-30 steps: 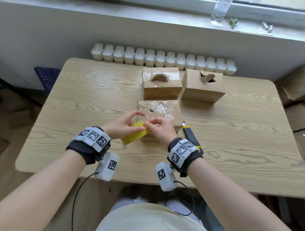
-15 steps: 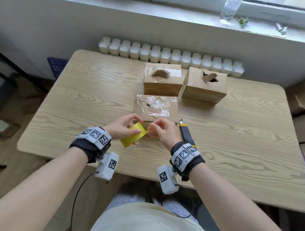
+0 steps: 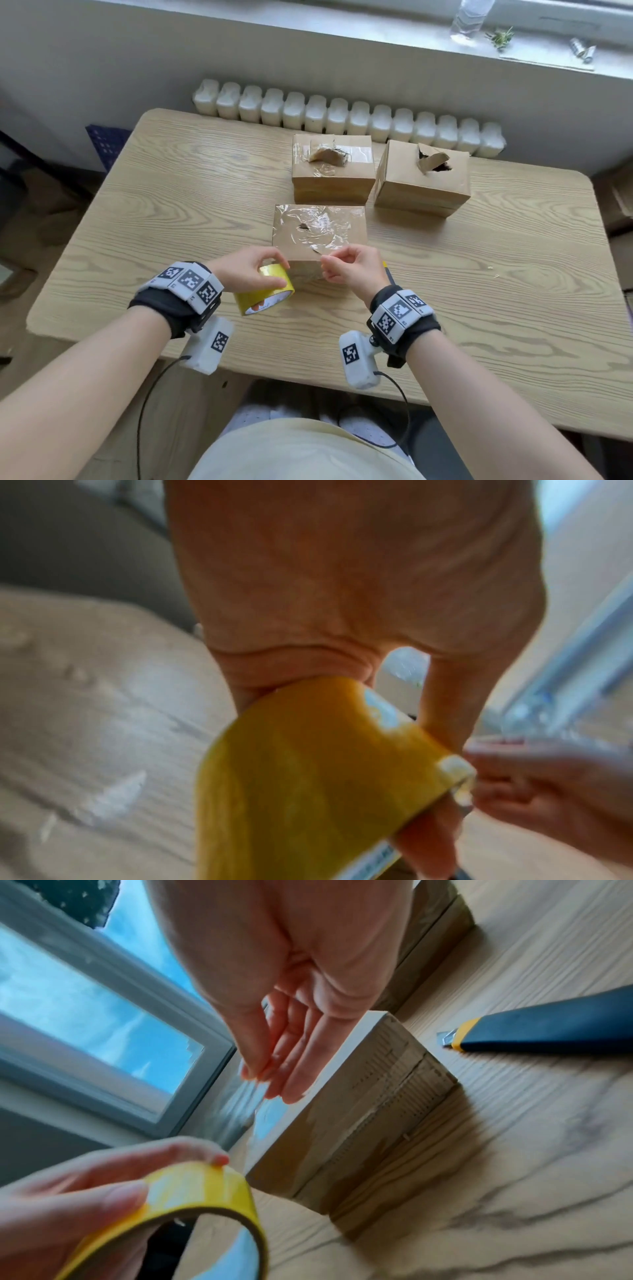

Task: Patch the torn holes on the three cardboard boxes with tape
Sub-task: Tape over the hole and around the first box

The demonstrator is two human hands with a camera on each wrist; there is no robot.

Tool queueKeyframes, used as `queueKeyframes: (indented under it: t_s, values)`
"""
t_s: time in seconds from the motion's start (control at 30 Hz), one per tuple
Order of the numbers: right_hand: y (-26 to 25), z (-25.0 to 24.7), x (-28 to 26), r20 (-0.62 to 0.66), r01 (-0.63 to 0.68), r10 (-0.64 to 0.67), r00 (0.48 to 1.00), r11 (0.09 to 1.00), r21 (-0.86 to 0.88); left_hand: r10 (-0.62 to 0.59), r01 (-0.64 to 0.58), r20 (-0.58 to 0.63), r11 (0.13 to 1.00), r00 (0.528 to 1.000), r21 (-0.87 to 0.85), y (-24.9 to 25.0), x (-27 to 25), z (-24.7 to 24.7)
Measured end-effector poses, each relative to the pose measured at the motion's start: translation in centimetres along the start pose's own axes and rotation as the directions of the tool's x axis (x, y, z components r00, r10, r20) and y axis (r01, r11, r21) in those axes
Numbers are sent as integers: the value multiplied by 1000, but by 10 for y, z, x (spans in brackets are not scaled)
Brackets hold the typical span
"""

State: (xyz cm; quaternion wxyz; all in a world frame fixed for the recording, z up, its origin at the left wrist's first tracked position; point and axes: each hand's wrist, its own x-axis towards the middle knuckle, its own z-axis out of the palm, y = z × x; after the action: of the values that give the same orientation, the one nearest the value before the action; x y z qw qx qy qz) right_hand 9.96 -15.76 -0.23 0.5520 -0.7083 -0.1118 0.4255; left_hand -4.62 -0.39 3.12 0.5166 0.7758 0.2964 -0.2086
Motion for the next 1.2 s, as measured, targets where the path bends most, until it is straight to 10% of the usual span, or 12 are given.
queueKeyframes:
  t_s: [0.6, 0.87, 1.2]
  values:
    - [-11, -7, 26, -115, -112, 111, 987, 994, -1, 70, -1, -254, 965, 965, 262, -4, 41, -41]
    - [-4, -8, 41, -233, -141, 87, 969, 963, -229, -27, 240, -327, 736, 945, 633, 29, 58, -35]
    - [-11, 5, 38, -162, -23, -237, 958, 498, -867, -46, 283, -334, 645, 942, 710, 46, 78, -27]
